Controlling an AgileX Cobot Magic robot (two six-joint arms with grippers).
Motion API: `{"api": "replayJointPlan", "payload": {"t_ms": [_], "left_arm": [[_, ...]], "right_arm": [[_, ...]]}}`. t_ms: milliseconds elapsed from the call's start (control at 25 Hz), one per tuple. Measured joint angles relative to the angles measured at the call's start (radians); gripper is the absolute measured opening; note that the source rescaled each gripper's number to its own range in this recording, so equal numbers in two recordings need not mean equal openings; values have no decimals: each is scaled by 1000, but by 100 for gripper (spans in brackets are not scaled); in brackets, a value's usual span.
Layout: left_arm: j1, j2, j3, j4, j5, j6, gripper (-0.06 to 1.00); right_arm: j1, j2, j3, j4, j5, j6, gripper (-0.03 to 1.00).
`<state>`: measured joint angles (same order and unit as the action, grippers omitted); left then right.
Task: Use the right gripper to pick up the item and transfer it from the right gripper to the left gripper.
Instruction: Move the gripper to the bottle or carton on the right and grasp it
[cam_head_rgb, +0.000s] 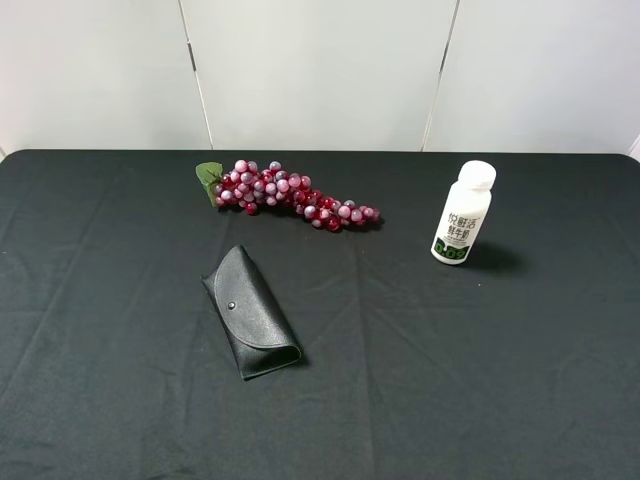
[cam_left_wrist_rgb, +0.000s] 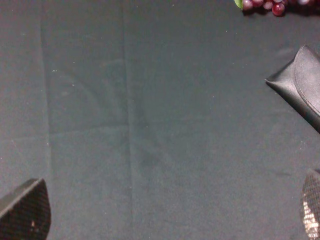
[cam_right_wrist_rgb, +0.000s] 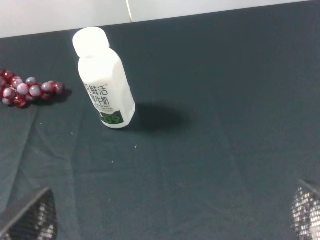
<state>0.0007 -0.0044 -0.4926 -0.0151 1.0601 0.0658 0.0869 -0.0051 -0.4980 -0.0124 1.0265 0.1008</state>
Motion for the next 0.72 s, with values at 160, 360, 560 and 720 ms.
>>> {"api": "replayJointPlan", "payload": {"t_ms": [160, 360, 560, 720], "left_arm": [[0, 0, 0, 0, 0, 0, 100], [0, 0, 0, 0, 0, 0, 100], [0, 0, 0, 0, 0, 0, 100], [0, 0, 0, 0, 0, 0, 100]], "right_arm": [[0, 0, 0, 12, -1, 3, 100], [0, 0, 0, 58, -2, 4, 100], [0, 0, -10, 63, -12, 4, 100], [0, 42, -60, 64, -4, 4, 100]]}}
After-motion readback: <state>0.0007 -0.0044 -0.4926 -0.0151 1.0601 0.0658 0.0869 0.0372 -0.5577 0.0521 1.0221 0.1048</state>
